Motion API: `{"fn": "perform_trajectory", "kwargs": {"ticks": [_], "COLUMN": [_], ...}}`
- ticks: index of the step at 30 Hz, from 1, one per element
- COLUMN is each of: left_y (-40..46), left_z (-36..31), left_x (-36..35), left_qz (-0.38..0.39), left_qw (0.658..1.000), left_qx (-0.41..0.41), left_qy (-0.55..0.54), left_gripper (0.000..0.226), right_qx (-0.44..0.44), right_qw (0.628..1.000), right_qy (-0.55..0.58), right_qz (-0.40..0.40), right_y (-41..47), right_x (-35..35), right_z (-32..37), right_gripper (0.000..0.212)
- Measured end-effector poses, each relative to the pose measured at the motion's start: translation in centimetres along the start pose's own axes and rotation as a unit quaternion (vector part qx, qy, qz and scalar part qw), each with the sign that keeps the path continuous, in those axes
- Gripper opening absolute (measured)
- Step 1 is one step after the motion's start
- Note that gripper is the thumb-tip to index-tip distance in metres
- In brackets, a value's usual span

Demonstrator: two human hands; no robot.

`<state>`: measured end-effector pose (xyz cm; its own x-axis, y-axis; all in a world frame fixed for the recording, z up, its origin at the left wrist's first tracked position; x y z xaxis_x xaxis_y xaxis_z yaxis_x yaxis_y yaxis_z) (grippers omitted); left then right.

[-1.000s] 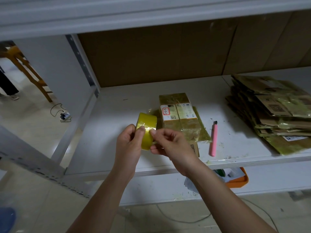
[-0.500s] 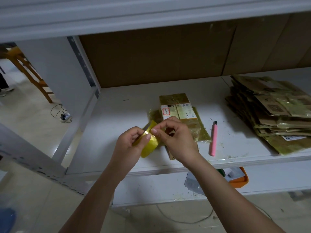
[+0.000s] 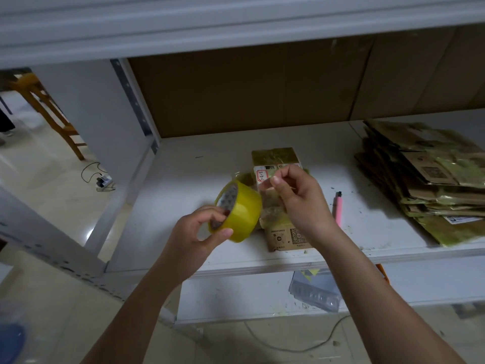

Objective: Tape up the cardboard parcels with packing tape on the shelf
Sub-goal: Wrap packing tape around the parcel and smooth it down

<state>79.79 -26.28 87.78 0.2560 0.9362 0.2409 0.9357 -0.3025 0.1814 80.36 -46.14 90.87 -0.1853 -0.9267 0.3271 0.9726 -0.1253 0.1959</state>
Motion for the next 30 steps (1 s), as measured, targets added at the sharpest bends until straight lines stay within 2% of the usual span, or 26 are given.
{"fn": "perform_trajectory", "kwargs": {"ticks": [3,6,9,13,17,21,27,30], "left_y": [0.0,-0.3,0.0,1.2,2.4,3.5,3.3,3.1], "left_z": [2.2,3.4,3.5,3.2,1.5,-0.5,-2.5,-2.5], "left_x": [-0.5,-1.9,-1.4,0.3,1.3,1.0,-1.6,-1.9], "left_qz": [0.011,0.049,0.014,-0.042,-0.046,-0.014,0.104,0.107], "left_qw": [0.991,0.968,0.954,0.954,0.96,0.967,0.96,0.961], "left_qx": [0.075,0.136,0.157,0.147,0.122,0.106,0.116,0.11], "left_qy": [-0.108,-0.206,-0.254,-0.257,-0.249,-0.233,-0.234,-0.232], "left_gripper": [0.046,0.038,0.035,0.034,0.037,0.032,0.032,0.027], "right_qx": [0.043,0.071,0.083,0.107,0.157,0.186,0.2,0.186], "right_qw": [0.998,0.994,0.99,0.976,0.959,0.952,0.948,0.952], "right_qy": [0.017,-0.007,-0.017,-0.04,-0.1,-0.115,-0.07,-0.044], "right_qz": [0.053,0.08,0.115,0.184,0.213,0.212,0.24,0.239], "right_y": [-0.1,0.0,0.2,0.0,0.2,1.0,0.5,0.4], "right_x": [-0.9,-1.3,-1.8,-3.4,-3.8,-3.0,-3.3,-2.8], "right_z": [1.8,3.0,3.7,4.9,7.1,8.7,8.6,7.9], "right_gripper": [0.018,0.016,0.012,0.011,0.007,0.005,0.004,0.004]}}
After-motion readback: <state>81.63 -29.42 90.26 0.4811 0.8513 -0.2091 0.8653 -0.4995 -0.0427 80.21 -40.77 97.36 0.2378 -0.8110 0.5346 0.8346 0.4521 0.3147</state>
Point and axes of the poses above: each hand's wrist, its own y-axis towards the middle knuckle, its own x-axis out of the back of the hand, z = x × y, the point moved 10 cm from there along y, towards the middle knuckle, and after that the axes turned 11 degrees about -y, right-handed, at the moved point
